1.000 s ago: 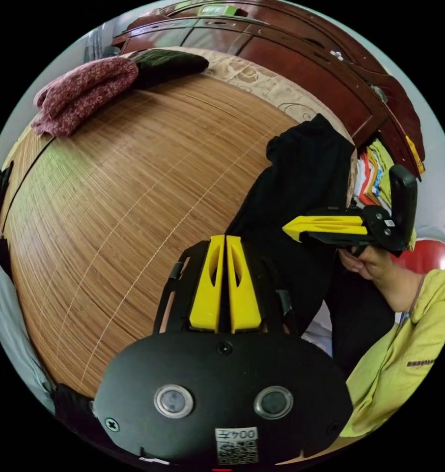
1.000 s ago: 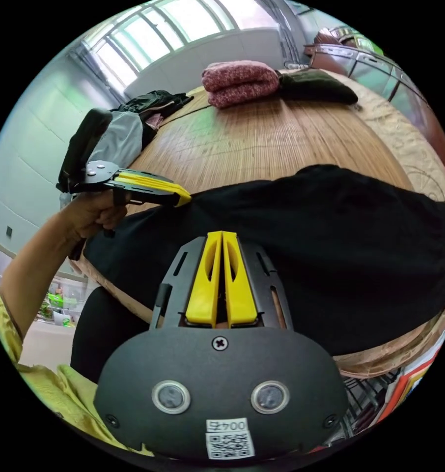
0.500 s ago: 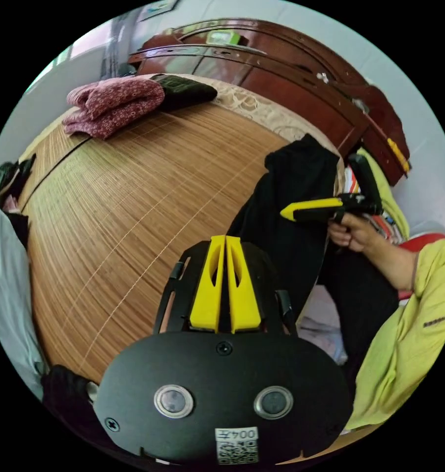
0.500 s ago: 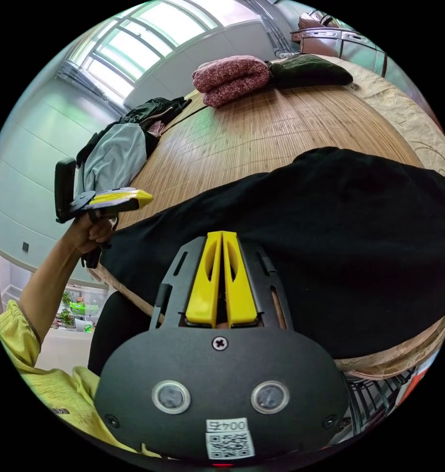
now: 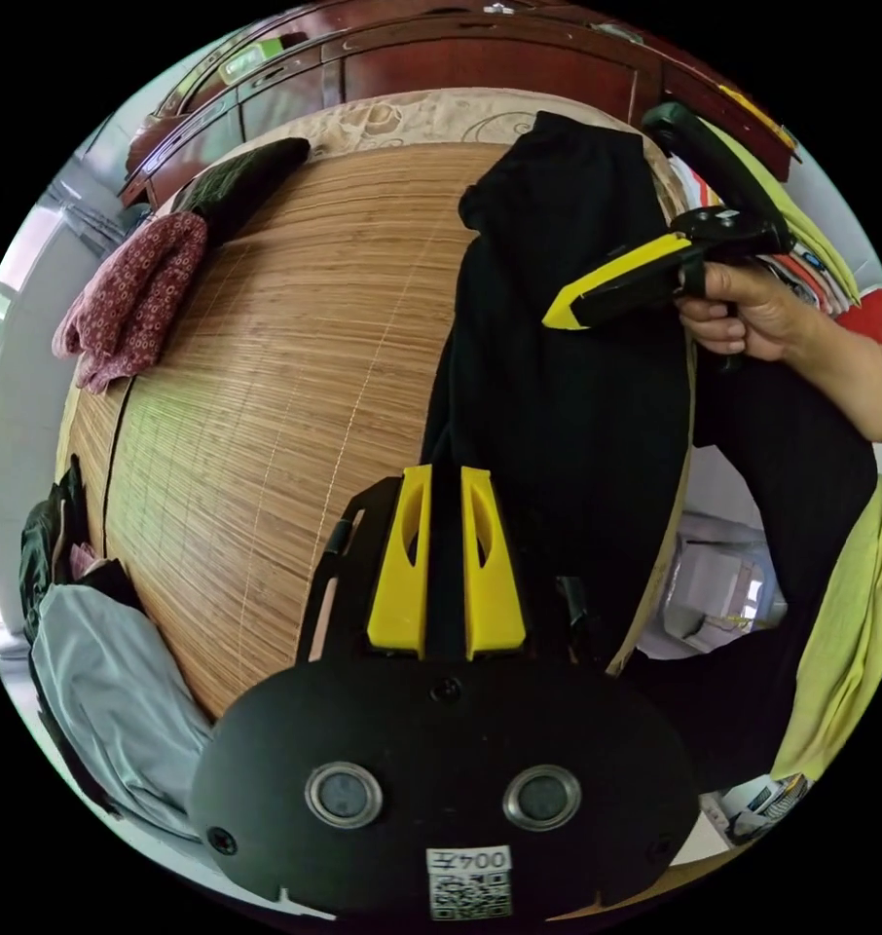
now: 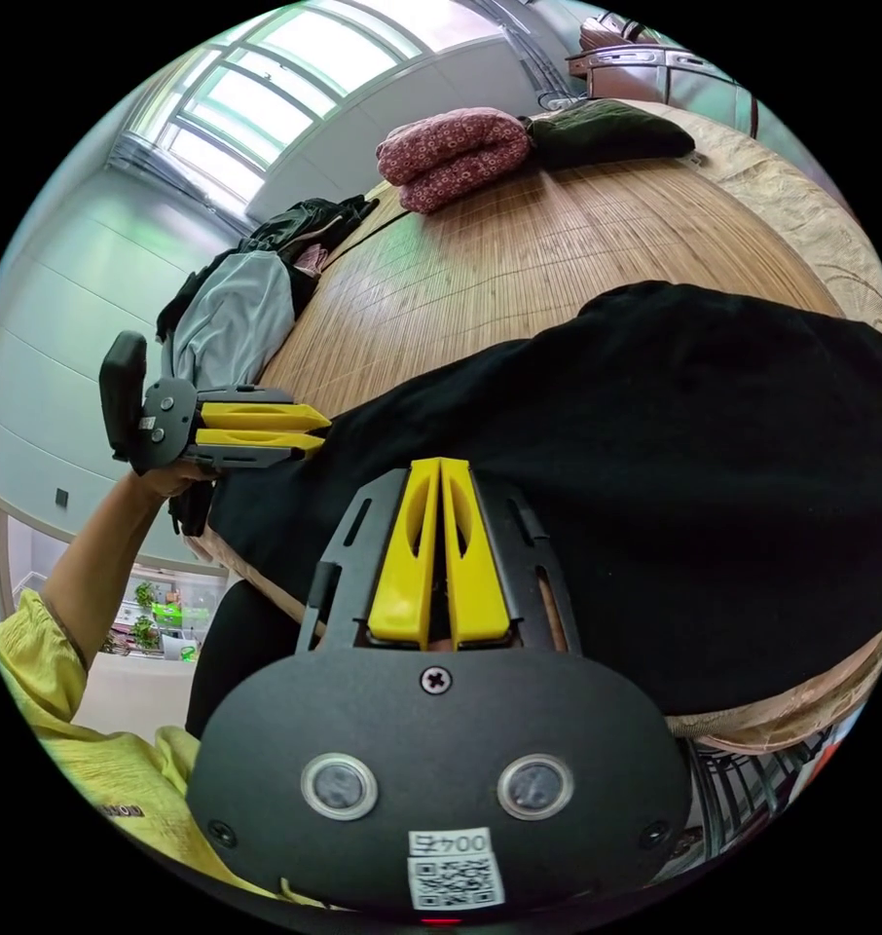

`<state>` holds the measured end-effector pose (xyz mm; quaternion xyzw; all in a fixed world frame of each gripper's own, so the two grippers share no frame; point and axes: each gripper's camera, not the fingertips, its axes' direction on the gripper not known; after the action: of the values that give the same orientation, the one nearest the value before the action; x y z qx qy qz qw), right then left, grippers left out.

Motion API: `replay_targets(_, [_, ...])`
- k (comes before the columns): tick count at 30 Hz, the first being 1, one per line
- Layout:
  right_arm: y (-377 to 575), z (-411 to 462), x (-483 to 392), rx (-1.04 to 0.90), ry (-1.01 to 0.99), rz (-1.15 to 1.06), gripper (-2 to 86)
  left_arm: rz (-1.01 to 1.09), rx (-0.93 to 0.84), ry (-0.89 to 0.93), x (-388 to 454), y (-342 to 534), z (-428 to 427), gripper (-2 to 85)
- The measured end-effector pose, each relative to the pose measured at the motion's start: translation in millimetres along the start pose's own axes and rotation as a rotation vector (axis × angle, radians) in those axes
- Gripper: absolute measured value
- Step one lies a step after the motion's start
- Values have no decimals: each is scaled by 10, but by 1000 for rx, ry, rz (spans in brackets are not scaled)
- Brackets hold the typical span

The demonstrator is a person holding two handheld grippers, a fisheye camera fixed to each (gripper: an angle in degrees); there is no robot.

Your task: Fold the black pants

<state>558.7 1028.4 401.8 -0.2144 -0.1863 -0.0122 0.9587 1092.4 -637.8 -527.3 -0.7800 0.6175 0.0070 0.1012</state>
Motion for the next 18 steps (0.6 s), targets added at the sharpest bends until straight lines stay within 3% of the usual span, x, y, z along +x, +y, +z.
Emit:
replay_targets(4, [29, -29, 23, -4, 6, -9, -7, -40, -11, 12, -60, 128, -63, 12])
replay_targets(7, [54, -50, 20, -8, 20, -25, -7, -191, 17, 82, -273, 320, -116, 6])
replay_targets(15, [133, -117, 20, -10, 36, -32, -7, -663, 151, 460, -767, 1124, -37, 1])
replay_targets(17, [155, -136, 26, -9, 31, -29, -6, -737, 279, 685, -829, 1421, -51, 1])
replay_targets(18, [169, -150, 27, -9, 28, -29, -5, -757, 306, 714, -835, 1496, -73, 0])
